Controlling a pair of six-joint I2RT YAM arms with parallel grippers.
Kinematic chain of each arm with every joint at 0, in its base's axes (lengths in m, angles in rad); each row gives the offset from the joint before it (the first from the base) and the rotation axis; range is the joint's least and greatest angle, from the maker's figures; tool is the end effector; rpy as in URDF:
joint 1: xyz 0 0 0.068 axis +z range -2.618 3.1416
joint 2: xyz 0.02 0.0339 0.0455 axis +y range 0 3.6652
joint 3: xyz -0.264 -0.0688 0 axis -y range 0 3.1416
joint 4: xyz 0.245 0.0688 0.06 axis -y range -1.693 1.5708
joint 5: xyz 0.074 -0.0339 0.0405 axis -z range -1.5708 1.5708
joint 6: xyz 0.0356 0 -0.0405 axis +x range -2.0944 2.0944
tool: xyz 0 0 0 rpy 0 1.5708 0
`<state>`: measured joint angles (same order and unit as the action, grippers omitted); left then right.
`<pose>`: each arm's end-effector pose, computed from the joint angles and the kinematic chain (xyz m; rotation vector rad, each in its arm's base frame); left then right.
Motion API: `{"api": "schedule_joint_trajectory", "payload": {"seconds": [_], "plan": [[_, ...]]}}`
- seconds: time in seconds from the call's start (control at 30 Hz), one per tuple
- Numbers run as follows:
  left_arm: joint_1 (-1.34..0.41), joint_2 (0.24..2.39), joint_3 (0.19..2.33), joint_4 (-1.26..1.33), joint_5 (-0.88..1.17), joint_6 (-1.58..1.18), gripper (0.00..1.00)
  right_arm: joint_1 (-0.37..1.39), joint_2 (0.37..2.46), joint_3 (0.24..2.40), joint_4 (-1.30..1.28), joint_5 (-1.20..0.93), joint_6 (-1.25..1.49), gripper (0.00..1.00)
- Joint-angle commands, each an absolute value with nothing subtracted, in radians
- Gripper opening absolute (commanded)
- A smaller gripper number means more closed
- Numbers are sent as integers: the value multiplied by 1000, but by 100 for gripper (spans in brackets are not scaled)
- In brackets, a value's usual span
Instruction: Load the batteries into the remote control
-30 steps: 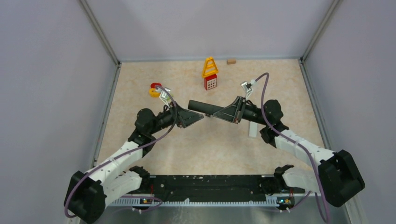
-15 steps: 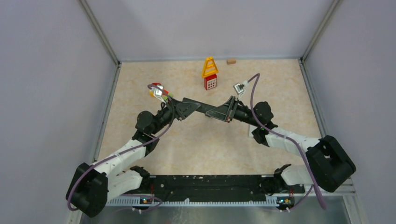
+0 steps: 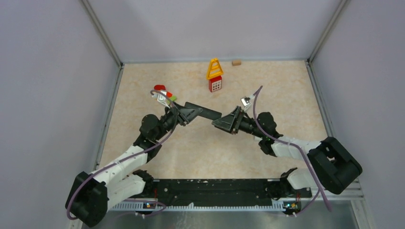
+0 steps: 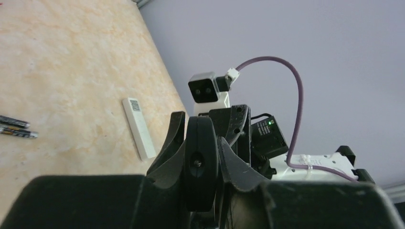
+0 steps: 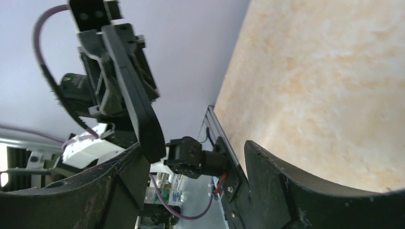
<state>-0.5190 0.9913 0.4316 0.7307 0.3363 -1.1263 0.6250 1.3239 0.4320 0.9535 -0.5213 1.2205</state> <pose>0.1860 -0.1198 0.2735 -0.1687 1.6046 -1.5592 0.2010 0.1669 0.2230 0.0393 1.8403 1.7867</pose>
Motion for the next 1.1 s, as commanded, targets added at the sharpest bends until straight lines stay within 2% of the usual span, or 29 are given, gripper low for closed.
{"api": "schedule_joint_trajectory", "payload": {"seconds": [0.0,0.13,0.33,0.6,0.7,0.87,1.07], "plan": [[-518,946,460,643,303,-1039,0,617,1299,386,924,-444,1200,73],[-518,952,481,562,296,-996,0,612,1318,383,942,-445,1207,75],[-518,972,505,445,292,-951,0,612,1340,393,997,-453,1184,89],[-518,1012,538,464,392,-992,0,614,1468,449,1089,-507,1199,89],[-517,1030,543,519,449,-1011,0,614,1520,461,1160,-546,1220,82],[-499,1007,557,507,459,-1023,0,609,1597,413,1281,-578,1256,54],[-422,942,547,495,458,-1083,0,577,1718,319,1544,-600,1311,39]]}}
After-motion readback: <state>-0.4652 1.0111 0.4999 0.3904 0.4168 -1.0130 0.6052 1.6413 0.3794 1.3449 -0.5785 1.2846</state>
